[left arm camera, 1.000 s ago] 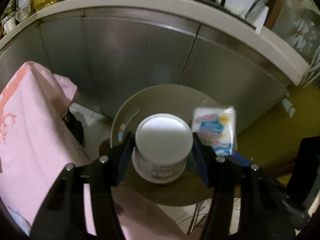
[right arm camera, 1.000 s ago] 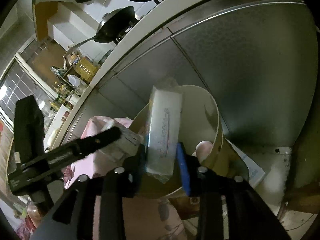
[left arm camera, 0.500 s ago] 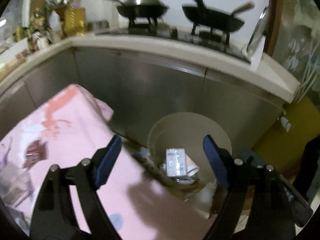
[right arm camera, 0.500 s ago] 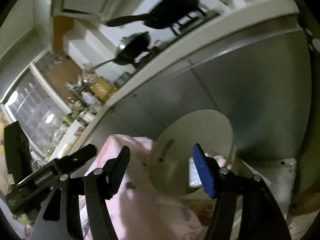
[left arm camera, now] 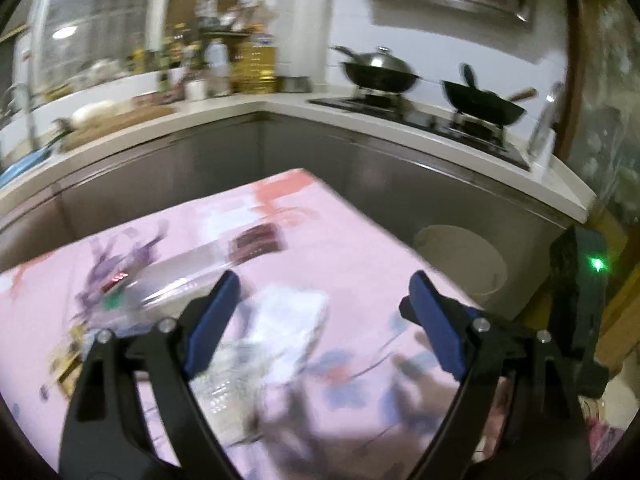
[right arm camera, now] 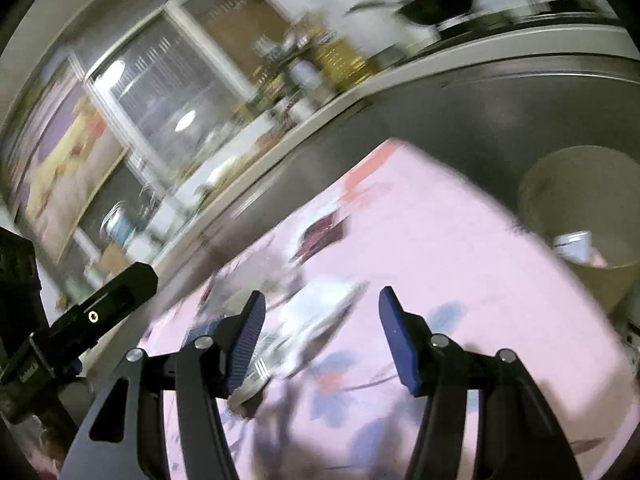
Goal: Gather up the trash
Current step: 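Move both grippers back over the table toward the blue carton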
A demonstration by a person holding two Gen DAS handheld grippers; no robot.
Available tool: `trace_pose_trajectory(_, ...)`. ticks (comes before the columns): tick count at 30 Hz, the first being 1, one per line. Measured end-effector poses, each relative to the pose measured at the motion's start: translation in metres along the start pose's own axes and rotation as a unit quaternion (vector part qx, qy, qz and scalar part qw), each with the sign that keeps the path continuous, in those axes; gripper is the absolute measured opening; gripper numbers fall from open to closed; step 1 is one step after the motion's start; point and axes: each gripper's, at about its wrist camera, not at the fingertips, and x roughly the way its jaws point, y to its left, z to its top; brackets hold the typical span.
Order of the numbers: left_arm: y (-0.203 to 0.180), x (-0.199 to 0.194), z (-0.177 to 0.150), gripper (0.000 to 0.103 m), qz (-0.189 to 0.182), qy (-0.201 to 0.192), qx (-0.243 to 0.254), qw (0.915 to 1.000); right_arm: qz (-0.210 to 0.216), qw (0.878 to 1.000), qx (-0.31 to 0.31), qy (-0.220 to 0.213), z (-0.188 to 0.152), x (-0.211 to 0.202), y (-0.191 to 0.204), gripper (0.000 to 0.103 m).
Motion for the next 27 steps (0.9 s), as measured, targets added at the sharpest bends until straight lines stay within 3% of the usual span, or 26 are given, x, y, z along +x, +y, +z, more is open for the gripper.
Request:
trace_pose_trajectory(7, 0.105, -0.039, -0.056, 0.083, 0.066, 0.013, -0.081, 0.9945, 0.022, 0.996, -0.042, 0.079, -0.015, 0.062, 0.065, 0.056)
trace_pose_trajectory(12, 0.155, -0.043, -0.092, 0.076, 0.046, 0.040, -0.139, 0.9884, 0.023, 0.993, -0.038, 0.114, -0.013, 0.103, 0.093, 0.055)
trace_pose_trajectory(16, 0.165, -0.031, -0.112, 0.067, 0.020, 0.070, -0.149, 0.9861, 0.020, 0.991, -0.032, 0.126, -0.012, 0.125, 0.104, 0.055)
trace_pose_trajectory(21, 0.174, -0.019, -0.126, 0.067, 0.001, 0.091, -0.163, 0.9825, 0.027, 0.988, -0.023, 0.152, -0.014, 0.148, 0.111, 0.055)
trace_pose_trajectory(27, 0.184, -0.019, -0.128, 0.065, 0.005, 0.083, -0.173, 0.9814, 0.064, 0.979, -0.013, 0.195, -0.032, 0.162, 0.119, 0.055)
